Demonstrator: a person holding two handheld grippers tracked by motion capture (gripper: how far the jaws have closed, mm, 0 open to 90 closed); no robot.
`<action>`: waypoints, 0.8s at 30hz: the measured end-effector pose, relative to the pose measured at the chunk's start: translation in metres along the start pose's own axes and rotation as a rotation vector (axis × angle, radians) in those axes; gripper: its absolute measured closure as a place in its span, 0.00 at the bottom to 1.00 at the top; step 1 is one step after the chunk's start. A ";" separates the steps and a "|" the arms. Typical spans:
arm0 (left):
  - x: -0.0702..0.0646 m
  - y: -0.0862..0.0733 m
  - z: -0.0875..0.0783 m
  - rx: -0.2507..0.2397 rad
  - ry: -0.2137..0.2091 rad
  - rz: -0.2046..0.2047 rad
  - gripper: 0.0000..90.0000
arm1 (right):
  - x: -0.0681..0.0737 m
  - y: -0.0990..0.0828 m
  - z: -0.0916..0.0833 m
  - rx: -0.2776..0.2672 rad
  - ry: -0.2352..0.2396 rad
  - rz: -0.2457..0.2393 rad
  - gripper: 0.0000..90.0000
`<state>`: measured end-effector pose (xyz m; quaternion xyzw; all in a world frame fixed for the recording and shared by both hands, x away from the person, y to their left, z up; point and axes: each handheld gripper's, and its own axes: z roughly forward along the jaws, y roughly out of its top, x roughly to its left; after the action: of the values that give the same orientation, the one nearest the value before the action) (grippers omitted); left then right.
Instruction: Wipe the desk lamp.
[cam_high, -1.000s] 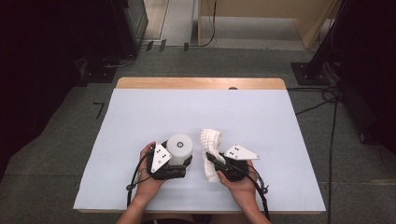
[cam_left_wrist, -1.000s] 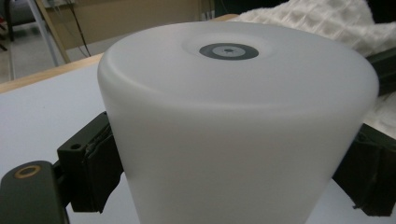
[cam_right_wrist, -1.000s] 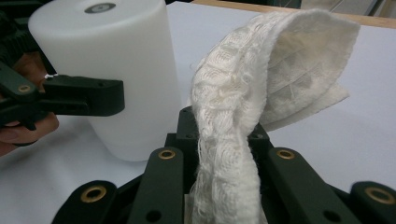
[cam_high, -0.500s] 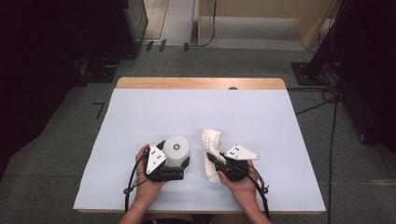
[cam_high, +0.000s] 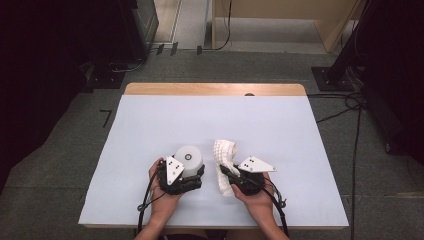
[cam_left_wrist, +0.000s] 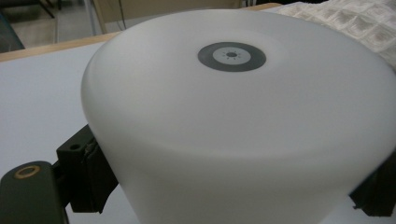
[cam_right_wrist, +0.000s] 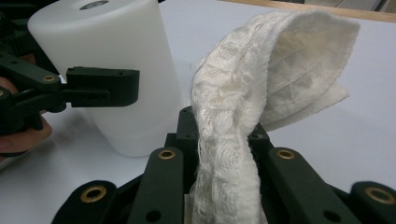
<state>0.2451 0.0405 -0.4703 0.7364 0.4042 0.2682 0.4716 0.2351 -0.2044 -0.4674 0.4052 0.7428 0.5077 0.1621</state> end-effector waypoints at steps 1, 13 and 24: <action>0.002 0.001 -0.001 -0.004 -0.010 -0.001 0.09 | 0.001 0.000 0.000 0.000 0.003 -0.001 0.84; 0.014 0.020 -0.021 -0.124 -0.181 -0.048 0.10 | 0.020 0.001 0.006 0.021 0.058 -0.024 0.84; 0.002 0.015 -0.012 -0.066 -0.265 0.025 0.10 | 0.025 0.020 -0.013 -0.080 0.033 -0.099 0.84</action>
<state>0.2417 0.0445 -0.4516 0.7545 0.3200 0.1874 0.5415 0.2193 -0.1903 -0.4398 0.3527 0.7438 0.5348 0.1908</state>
